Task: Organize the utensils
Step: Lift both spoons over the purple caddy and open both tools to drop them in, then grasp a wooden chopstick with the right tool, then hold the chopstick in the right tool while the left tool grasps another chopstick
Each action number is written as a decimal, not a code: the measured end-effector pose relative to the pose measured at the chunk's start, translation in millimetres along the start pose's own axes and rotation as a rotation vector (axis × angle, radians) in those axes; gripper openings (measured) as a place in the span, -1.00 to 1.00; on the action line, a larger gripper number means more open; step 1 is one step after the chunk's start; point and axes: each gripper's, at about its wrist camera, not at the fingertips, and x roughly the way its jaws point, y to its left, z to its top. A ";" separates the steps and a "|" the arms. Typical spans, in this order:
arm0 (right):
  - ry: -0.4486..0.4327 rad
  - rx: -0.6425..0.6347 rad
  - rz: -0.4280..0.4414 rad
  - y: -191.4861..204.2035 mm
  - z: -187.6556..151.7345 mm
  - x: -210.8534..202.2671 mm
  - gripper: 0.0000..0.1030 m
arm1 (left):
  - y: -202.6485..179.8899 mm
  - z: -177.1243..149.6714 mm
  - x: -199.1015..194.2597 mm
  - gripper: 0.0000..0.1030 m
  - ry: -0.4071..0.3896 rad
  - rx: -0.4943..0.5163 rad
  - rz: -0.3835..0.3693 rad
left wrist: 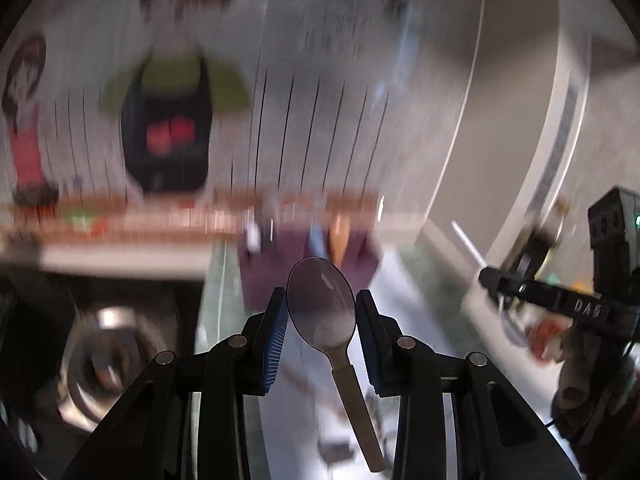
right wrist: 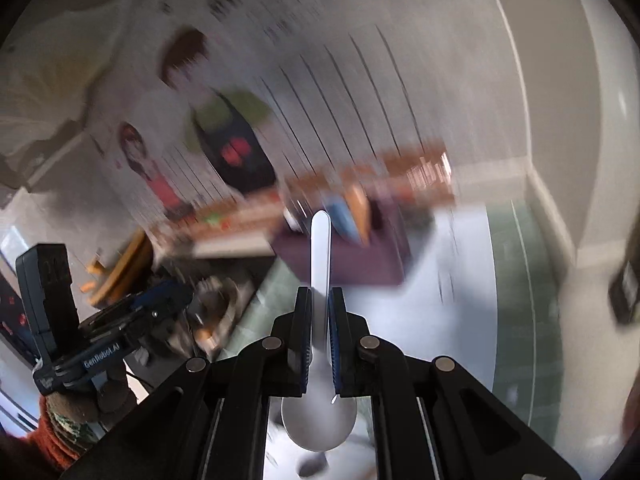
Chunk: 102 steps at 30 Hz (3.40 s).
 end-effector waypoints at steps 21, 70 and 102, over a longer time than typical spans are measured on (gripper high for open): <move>-0.123 -0.126 -0.039 -19.1 74.3 142.3 -0.83 | 49.8 98.6 134.1 -0.31 -0.128 -0.008 0.135; 0.401 0.040 -0.330 -63.7 -149.7 52.2 -0.46 | 46.8 -132.0 33.6 0.46 0.330 -0.109 0.102; 0.277 0.020 -0.247 -69.9 -116.6 33.5 -0.89 | 16.1 -136.5 100.7 0.46 0.463 -0.163 0.107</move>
